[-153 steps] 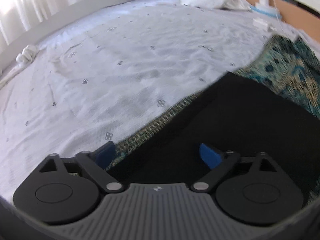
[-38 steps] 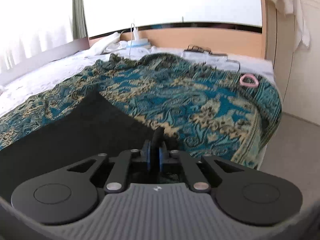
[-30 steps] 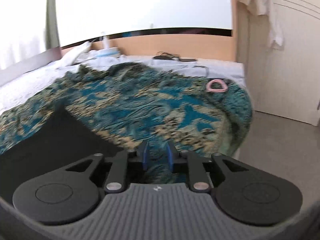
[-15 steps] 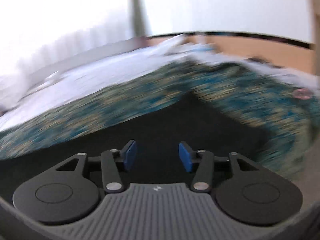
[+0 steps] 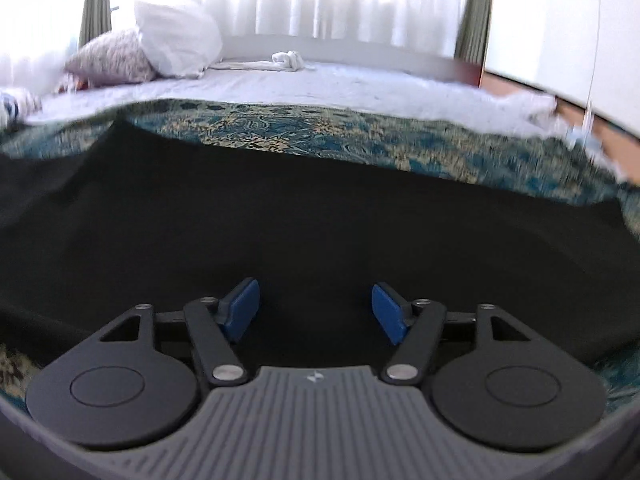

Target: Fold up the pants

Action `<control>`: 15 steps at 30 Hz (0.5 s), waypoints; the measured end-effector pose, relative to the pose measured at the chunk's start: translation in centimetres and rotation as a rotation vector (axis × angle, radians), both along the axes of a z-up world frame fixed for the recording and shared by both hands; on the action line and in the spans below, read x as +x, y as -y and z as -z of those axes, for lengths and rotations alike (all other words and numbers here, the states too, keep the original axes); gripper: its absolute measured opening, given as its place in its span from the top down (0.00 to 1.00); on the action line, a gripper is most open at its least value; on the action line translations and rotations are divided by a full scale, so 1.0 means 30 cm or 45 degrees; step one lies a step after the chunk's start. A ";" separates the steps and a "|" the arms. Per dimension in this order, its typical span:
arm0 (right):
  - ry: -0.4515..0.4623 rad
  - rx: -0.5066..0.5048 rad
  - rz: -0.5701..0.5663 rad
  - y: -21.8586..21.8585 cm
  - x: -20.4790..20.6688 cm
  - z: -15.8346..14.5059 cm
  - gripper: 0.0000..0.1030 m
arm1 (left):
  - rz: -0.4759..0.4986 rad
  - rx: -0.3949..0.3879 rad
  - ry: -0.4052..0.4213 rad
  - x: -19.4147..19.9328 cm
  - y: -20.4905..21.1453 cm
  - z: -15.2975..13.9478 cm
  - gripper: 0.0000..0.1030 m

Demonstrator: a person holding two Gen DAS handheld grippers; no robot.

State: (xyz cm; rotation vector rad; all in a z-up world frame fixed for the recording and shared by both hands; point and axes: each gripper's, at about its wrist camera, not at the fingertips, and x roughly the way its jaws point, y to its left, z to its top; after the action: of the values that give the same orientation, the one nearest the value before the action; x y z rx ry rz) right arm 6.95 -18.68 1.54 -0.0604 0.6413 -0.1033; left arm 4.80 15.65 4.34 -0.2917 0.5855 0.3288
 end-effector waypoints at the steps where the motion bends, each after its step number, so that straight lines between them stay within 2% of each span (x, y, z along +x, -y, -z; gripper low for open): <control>1: -0.001 0.003 -0.003 0.002 0.002 -0.002 0.26 | -0.048 -0.027 0.020 -0.008 -0.040 -0.006 0.07; 3: 0.000 0.053 0.002 0.020 0.000 0.003 0.25 | -0.169 -0.060 0.050 -0.019 -0.121 -0.012 0.16; 5: 0.007 0.104 0.004 0.036 -0.007 0.001 0.25 | -0.280 -0.082 0.031 -0.011 -0.202 -0.012 0.48; 7: 0.017 0.103 0.004 0.031 -0.021 0.000 0.25 | -0.341 -0.130 0.003 0.011 -0.274 0.001 0.61; 11: 0.023 0.038 0.003 0.006 -0.021 0.009 0.25 | -0.385 -0.242 0.020 0.061 -0.377 0.026 0.61; 15: 0.027 0.045 0.004 0.008 -0.023 0.009 0.25 | -0.425 -0.296 0.007 0.118 -0.437 0.059 0.61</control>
State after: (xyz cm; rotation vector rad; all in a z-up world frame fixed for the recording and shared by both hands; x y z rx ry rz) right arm 6.26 -18.93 1.27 -0.0238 0.6217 -0.0954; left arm 8.35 28.75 2.58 -0.6176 0.5700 0.5825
